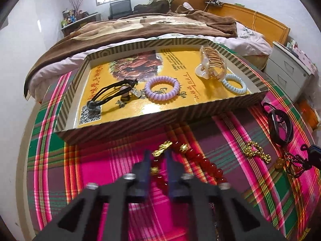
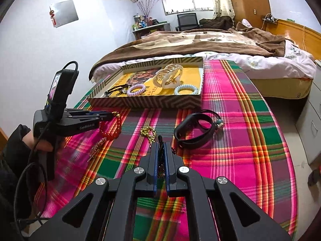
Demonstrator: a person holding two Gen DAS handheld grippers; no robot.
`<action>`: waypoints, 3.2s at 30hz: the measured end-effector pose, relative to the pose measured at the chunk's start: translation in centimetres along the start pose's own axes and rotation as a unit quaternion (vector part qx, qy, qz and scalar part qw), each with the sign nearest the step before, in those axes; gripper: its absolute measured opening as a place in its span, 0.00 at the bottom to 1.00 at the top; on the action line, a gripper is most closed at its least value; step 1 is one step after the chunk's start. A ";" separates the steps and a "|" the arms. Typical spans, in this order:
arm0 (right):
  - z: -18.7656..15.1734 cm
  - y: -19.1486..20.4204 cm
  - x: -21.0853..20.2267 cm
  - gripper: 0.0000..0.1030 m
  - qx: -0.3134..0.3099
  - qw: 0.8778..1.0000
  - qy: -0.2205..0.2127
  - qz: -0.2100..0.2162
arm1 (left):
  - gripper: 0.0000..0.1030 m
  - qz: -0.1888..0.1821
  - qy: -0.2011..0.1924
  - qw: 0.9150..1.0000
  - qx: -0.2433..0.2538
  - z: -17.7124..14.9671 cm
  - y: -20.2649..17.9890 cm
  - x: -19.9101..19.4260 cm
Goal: Organize jewelry
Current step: 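Close the right gripper on a gold chain piece while the left gripper lowers onto the red beaded bracelet, then carry the gold piece and red bracelet into the yellow box and open both grippers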
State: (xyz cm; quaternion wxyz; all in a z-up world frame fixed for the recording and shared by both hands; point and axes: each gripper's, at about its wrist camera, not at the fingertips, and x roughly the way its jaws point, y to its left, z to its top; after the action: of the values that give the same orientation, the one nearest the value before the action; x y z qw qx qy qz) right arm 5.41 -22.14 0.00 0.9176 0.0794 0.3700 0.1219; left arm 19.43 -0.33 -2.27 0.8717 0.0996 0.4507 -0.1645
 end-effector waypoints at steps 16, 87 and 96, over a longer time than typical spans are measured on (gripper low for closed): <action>0.6 0.4 -1.1 0.05 -0.007 1.000 -0.017 -0.002 | 0.09 -0.025 -0.058 0.997 -0.050 0.3 1.5 -4.2; 18.5 4.5 22.3 0.05 -0.047 0.995 0.088 0.005 | 0.10 -0.022 -0.051 0.992 -0.112 12.6 12.4 5.3; 18.4 4.6 22.7 0.15 -0.031 0.994 0.100 0.023 | 0.34 -0.025 -0.048 0.992 -0.113 12.2 12.2 4.9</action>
State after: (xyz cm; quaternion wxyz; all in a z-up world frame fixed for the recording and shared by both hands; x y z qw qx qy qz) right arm 33.28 -12.33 -0.77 0.8749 0.0467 0.4540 0.1622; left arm 35.85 6.12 1.01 0.8935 -0.0191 0.4267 -0.1384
